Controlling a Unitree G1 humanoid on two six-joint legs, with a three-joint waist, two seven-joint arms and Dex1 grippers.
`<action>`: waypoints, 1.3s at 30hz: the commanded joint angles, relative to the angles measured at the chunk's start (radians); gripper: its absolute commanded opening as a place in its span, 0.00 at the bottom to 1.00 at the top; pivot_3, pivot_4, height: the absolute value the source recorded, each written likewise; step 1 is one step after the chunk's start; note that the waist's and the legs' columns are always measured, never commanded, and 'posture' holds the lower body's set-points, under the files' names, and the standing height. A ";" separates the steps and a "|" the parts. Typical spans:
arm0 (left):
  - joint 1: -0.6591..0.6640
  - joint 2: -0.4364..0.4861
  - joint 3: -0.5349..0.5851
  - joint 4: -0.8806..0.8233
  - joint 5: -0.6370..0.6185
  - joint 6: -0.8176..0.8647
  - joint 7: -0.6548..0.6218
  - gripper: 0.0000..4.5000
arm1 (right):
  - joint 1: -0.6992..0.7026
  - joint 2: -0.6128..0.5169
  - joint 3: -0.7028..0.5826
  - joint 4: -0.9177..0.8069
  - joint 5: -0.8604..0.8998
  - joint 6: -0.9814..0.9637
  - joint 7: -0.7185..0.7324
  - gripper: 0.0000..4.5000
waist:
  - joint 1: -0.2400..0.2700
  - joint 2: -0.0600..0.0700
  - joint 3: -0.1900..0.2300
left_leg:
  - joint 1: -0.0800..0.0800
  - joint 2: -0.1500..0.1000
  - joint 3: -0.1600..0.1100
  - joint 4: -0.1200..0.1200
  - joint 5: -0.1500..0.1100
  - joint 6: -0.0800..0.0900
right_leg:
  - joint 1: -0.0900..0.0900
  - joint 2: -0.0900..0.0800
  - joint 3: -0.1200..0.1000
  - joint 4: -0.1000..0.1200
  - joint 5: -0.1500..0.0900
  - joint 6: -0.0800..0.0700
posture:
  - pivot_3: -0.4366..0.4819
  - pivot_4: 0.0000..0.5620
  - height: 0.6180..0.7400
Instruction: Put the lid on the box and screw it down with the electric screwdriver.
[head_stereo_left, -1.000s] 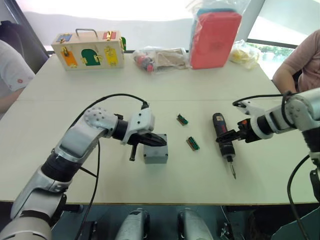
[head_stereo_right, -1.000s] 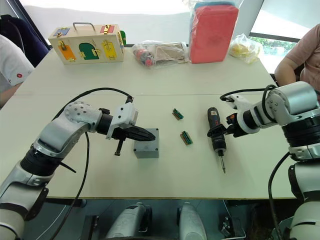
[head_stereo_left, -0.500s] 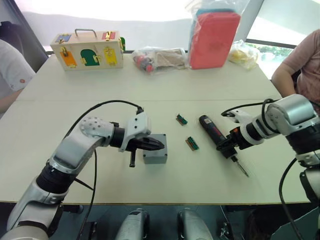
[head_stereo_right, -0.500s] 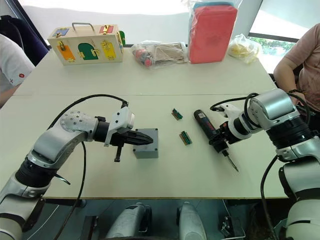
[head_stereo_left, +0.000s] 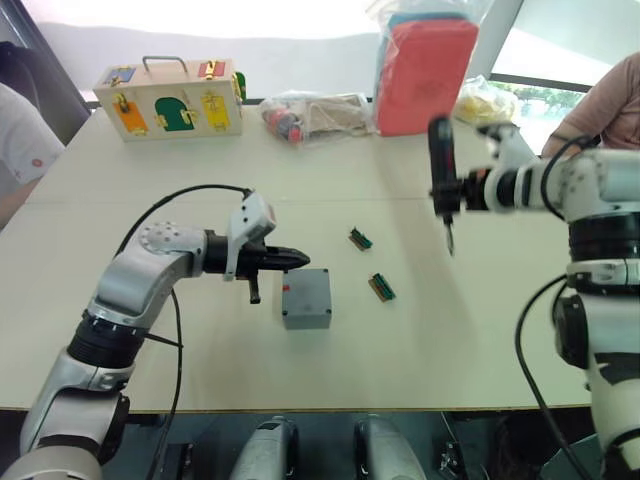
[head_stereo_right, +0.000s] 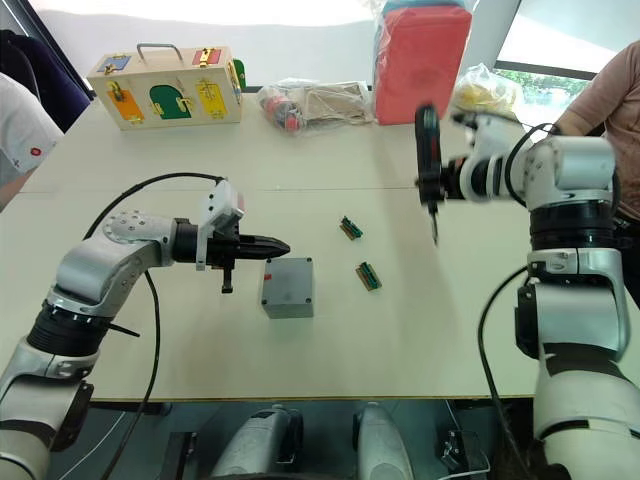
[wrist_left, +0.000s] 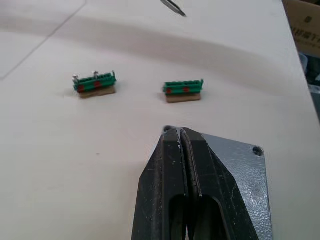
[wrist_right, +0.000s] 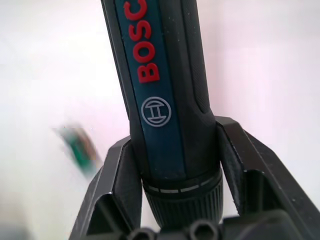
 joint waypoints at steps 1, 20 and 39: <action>0.019 0.045 0.076 -0.035 -0.048 0.070 0.014 0.00 | 0.173 0.172 -0.130 -0.436 0.093 -0.265 -0.015 0.39 | -0.001 0.000 0.000 | -0.001 0.000 0.000 -0.001 0.000 0.000 | -0.001 0.000 0.000 0.000 0.000 0.000 | 0.48 0.27 0.98; 0.122 0.020 -0.029 -0.099 0.043 0.065 0.111 0.00 | 0.551 0.437 0.223 -0.712 -0.005 -0.614 0.149 0.39 | 0.004 0.001 0.000 | 0.003 -0.003 -0.002 0.004 0.001 -0.001 | 0.005 0.001 0.000 0.001 0.000 0.000 | 0.48 0.27 0.98; 0.142 0.015 -0.112 -0.069 0.126 -0.016 0.080 0.00 | 0.659 0.366 0.275 -0.740 -0.093 -0.608 0.178 0.39 | 0.004 0.000 -0.001 | 0.009 -0.003 -0.002 0.004 -0.002 0.003 | 0.009 0.001 0.000 0.001 0.000 0.000 | 0.48 0.27 0.98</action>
